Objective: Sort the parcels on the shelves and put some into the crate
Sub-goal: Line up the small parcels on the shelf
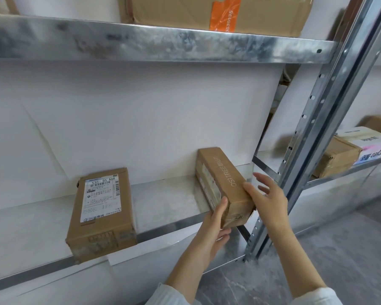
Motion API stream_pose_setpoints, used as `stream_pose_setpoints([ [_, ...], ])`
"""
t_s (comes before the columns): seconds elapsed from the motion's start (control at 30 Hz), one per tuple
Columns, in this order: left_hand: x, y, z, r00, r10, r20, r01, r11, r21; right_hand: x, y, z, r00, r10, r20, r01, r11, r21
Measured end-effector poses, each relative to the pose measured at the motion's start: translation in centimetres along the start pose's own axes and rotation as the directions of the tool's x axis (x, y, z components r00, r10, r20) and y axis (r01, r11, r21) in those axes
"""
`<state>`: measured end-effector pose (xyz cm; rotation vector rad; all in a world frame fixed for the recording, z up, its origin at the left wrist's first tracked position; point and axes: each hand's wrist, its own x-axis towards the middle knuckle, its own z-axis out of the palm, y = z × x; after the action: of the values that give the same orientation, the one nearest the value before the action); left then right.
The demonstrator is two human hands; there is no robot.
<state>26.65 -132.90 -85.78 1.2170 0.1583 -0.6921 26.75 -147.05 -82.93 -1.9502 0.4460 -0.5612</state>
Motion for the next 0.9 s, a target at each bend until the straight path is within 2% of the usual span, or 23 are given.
stream_pose_setpoints([
  [0.1,0.7,-0.6,0.0,0.997,-0.071,-0.013,0.064,0.949,-0.31,-0.1,-1.3,1.0,0.977,-0.193,0.09,0.207,0.96,-0.191],
  [0.17,1.1,-1.0,-0.1,0.995,-0.1,-0.015,0.087,0.918,-0.387,-0.1,-1.5,1.9,0.956,-0.247,0.159,0.287,0.902,-0.322],
  [0.2,1.3,-1.3,-0.3,0.994,-0.105,-0.025,0.087,0.918,-0.387,-0.2,-1.5,2.1,0.957,-0.238,0.168,0.282,0.899,-0.335],
  [0.4,1.5,-2.0,0.4,0.994,-0.06,-0.091,0.031,0.956,-0.29,0.0,-2.0,1.7,0.97,-0.178,0.168,0.215,0.948,-0.236],
  [0.63,1.6,-2.4,0.9,0.992,-0.019,-0.125,-0.023,0.944,-0.328,-0.6,-1.5,1.1,0.973,-0.165,0.159,0.188,0.972,-0.139],
  [0.77,0.6,-2.3,0.5,0.979,0.09,-0.184,-0.14,0.95,-0.278,-0.6,-0.8,-0.1,0.994,-0.028,0.109,0.018,0.996,0.093],
  [0.9,-0.1,-1.8,0.6,0.941,0.219,-0.257,-0.268,0.948,-0.17,-0.3,-0.3,-0.8,0.983,0.101,0.152,-0.149,0.926,0.348],
])
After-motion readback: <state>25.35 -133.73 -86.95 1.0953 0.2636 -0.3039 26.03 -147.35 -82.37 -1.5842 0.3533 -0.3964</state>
